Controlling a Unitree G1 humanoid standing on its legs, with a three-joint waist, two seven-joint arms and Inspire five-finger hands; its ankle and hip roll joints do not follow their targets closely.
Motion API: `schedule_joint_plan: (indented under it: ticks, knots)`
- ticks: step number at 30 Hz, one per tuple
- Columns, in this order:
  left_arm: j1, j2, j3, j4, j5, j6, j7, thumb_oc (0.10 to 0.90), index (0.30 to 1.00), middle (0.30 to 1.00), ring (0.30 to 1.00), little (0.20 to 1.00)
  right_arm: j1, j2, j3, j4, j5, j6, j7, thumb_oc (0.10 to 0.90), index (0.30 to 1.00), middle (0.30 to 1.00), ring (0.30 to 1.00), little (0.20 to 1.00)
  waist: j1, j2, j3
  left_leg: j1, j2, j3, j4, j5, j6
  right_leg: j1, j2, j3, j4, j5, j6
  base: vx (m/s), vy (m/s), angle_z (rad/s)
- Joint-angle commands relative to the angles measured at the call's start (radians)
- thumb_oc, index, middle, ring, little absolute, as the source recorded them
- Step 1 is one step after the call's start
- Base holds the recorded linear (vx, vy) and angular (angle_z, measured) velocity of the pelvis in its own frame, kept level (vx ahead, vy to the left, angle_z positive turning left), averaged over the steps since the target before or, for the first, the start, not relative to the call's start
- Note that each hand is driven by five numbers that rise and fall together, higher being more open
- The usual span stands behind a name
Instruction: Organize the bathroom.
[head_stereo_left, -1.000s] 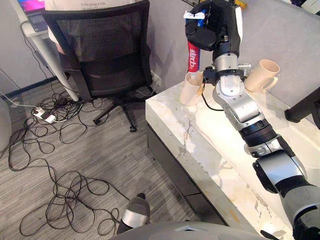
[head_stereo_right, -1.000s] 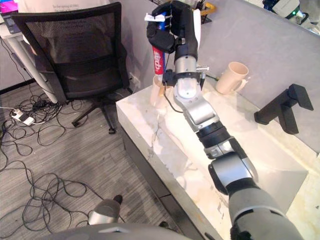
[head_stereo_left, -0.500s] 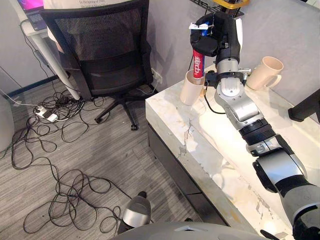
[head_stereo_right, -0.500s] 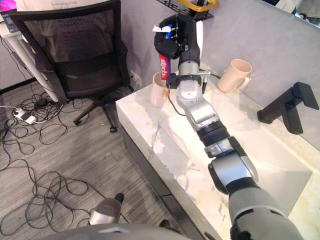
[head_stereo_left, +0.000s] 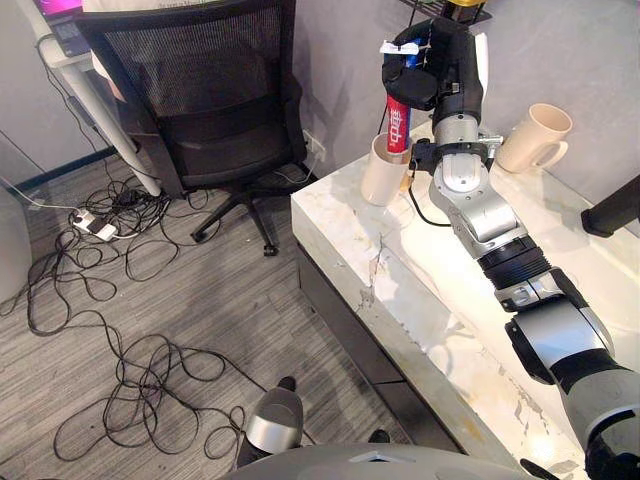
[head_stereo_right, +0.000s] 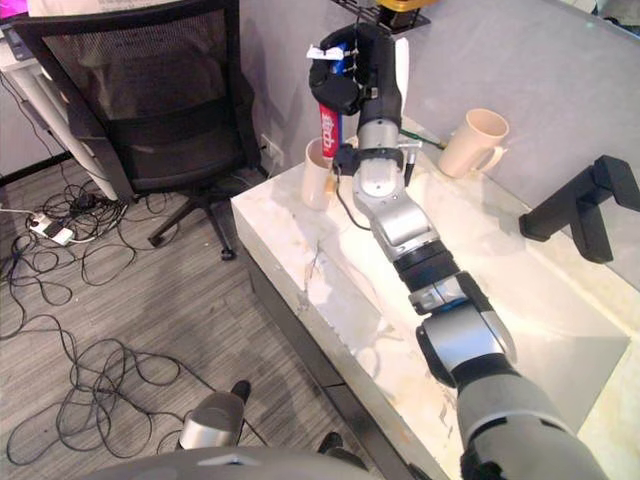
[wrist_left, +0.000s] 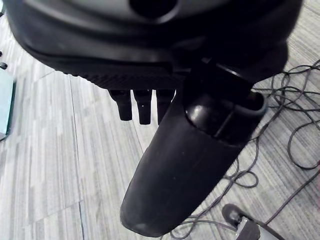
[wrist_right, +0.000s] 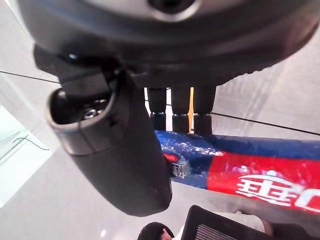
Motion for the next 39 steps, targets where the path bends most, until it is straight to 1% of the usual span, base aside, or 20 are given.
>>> schedule_joint_plan:
  ticks: [1, 5, 10, 14, 19, 21, 28, 33, 39]
  knots:
    - [0.071, 0.077, -0.082, 0.079, 0.025, 0.044, 0.014, 0.8, 0.9, 0.9, 0.9, 0.9, -0.175, 0.01, -0.071, -0.062, -0.052, -0.17, -0.039, 0.4, 0.3, 0.3, 0.3, 0.3, -0.006, 0.004, -0.088, 0.011, 0.085, 0.039, -0.051, 0.078, -0.024, -0.067, -0.088, 0.072, 0.125, -0.062, 0.068, 0.0, 0.0, 0.0]
    - [0.07, 0.076, -0.08, 0.079, 0.031, 0.042, 0.012, 0.8, 0.9, 0.9, 0.9, 0.9, -0.168, 0.013, -0.072, -0.07, -0.044, -0.176, -0.032, 0.4, 0.3, 0.3, 0.3, 0.3, -0.01, 0.004, -0.088, 0.012, 0.083, 0.041, -0.052, 0.077, -0.022, -0.07, -0.088, 0.078, 0.124, -0.06, 0.068, 0.0, 0.0, 0.0]
    - [0.071, 0.076, -0.078, 0.077, 0.037, 0.037, 0.005, 0.8, 0.9, 0.9, 0.9, 0.9, -0.149, 0.023, -0.079, -0.099, -0.034, -0.206, -0.021, 0.4, 0.3, 0.3, 0.3, 0.3, -0.018, 0.004, -0.086, 0.014, 0.082, 0.046, -0.052, 0.074, -0.02, -0.078, -0.087, 0.087, 0.126, -0.058, 0.07, -0.01, 0.002, -0.03]
    - [0.07, 0.073, -0.081, 0.074, 0.037, 0.041, 0.005, 0.8, 0.9, 0.9, 0.9, 0.9, -0.128, 0.029, -0.092, -0.148, -0.035, -0.235, -0.03, 0.4, 0.3, 0.3, 0.3, 0.3, -0.026, 0.004, -0.085, 0.016, 0.079, 0.048, -0.049, 0.07, -0.017, -0.08, -0.086, 0.097, 0.126, -0.058, 0.07, -0.01, 0.003, -0.04]
    - [0.066, 0.071, -0.08, 0.071, 0.041, 0.047, 0.0, 0.8, 0.9, 0.9, 0.9, 0.9, -0.095, 0.043, -0.104, -0.217, -0.046, -0.256, -0.041, 0.4, 0.3, 0.3, 0.3, 0.3, -0.037, 0.006, -0.075, 0.008, 0.075, 0.052, -0.03, 0.061, -0.015, -0.091, -0.09, 0.11, 0.133, -0.056, 0.072, -0.03, 0.01, -0.03]
    - [0.066, 0.07, -0.078, 0.068, 0.044, 0.049, -0.002, 0.8, 0.9, 0.9, 0.9, 0.9, -0.08, 0.048, -0.108, -0.244, -0.051, -0.244, -0.035, 0.4, 0.3, 0.3, 0.3, 0.3, -0.041, 0.007, -0.071, 0.007, 0.072, 0.052, -0.024, 0.057, -0.013, -0.094, -0.091, 0.116, 0.136, -0.056, 0.072, -0.03, 0.014, -0.09]
    - [0.056, 0.067, -0.07, 0.057, 0.039, 0.055, 0.0, 0.8, 0.9, 0.9, 0.9, 0.9, -0.04, 0.075, -0.1, -0.283, -0.07, -0.249, -0.015, 0.4, 0.3, 0.3, 0.3, 0.3, -0.052, 0.009, -0.064, 0.002, 0.069, 0.06, -0.017, 0.053, -0.008, -0.108, -0.096, 0.128, 0.14, -0.052, 0.077, -0.01, 0.005, -0.05]
    - [0.043, 0.065, -0.082, 0.053, 0.026, 0.072, 0.007, 0.8, 0.9, 0.9, 0.9, 0.9, -0.024, 0.095, -0.097, -0.289, -0.087, -0.252, -0.026, 0.4, 0.3, 0.3, 0.3, 0.3, -0.053, 0.014, -0.05, -0.005, 0.067, 0.06, -0.013, 0.054, -0.007, -0.116, -0.1, 0.126, 0.144, -0.047, 0.078, 0.0, 0.0, 0.0]
    - [0.033, 0.067, -0.084, 0.055, 0.01, 0.081, 0.012, 0.8, 0.9, 0.9, 0.9, 0.9, -0.033, 0.087, -0.1, -0.28, -0.102, -0.267, -0.038, 0.4, 0.3, 0.3, 0.3, 0.3, -0.051, 0.02, -0.038, -0.015, 0.067, 0.058, -0.017, 0.061, -0.006, -0.128, -0.103, 0.122, 0.15, -0.044, 0.079, 0.0, 0.0, 0.0]
